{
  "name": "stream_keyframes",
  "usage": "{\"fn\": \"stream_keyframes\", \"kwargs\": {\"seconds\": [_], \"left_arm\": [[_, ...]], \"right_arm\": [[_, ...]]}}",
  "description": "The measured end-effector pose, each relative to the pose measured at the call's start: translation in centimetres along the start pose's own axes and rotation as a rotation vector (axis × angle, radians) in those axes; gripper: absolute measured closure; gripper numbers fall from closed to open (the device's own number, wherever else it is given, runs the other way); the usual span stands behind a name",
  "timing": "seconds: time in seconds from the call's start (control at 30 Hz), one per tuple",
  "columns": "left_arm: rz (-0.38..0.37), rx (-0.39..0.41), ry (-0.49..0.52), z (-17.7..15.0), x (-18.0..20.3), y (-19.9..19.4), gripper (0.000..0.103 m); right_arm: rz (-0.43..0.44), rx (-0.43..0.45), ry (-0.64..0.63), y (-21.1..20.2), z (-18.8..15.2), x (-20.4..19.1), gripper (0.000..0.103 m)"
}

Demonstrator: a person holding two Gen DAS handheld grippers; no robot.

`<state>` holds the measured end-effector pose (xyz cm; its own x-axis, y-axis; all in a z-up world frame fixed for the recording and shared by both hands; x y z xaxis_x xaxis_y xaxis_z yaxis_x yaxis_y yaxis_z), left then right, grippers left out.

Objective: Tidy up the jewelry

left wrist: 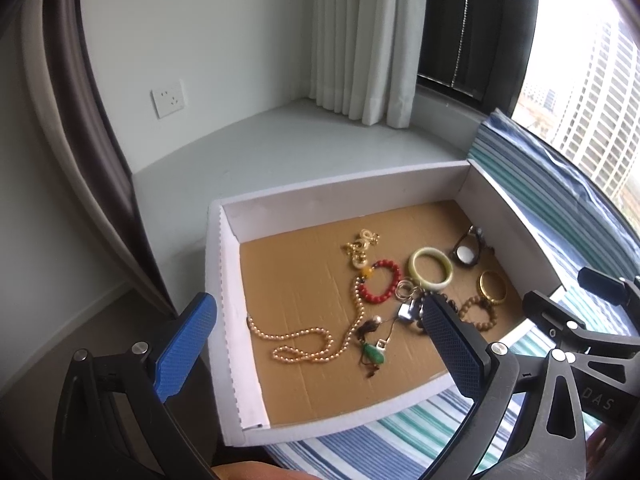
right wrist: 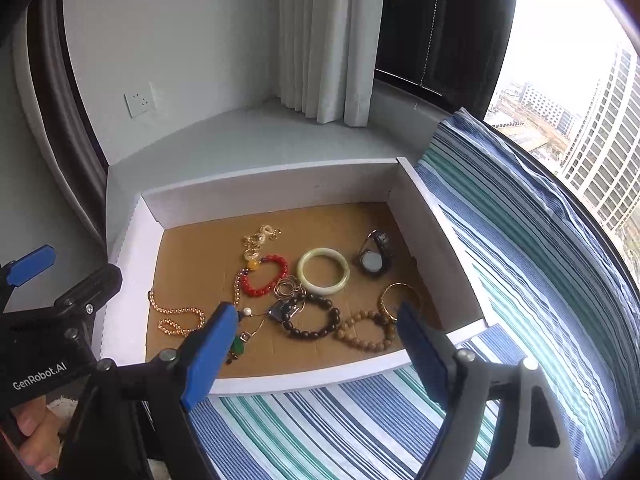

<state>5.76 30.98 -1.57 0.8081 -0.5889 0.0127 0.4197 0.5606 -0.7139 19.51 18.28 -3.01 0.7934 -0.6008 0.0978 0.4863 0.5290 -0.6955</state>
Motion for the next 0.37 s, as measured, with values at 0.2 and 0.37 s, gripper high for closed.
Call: {"fn": "stream_keyframes", "kwargs": {"seconds": [0.2,0.37], "left_arm": [[-0.003,-0.010,-0.015,-0.18,0.00,0.48,0.001],[0.014,0.014,-0.003,-0.15,0.23,0.32,0.001]], "right_arm": [[-0.005,-0.004,0.000,0.35,-0.14,0.22,0.020],[0.001,-0.004,0.007,0.44,-0.13,0.37,0.020]]}}
Point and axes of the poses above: each gripper's, at about its wrist camera, not at the fingertips, and y roughly the way its jaws point, x to its right, z to its top, the point moved 9 cm from there along y, roughly the way its jaws point, and after that the axes turned 4 degrees about x, right-handed, at the moved point
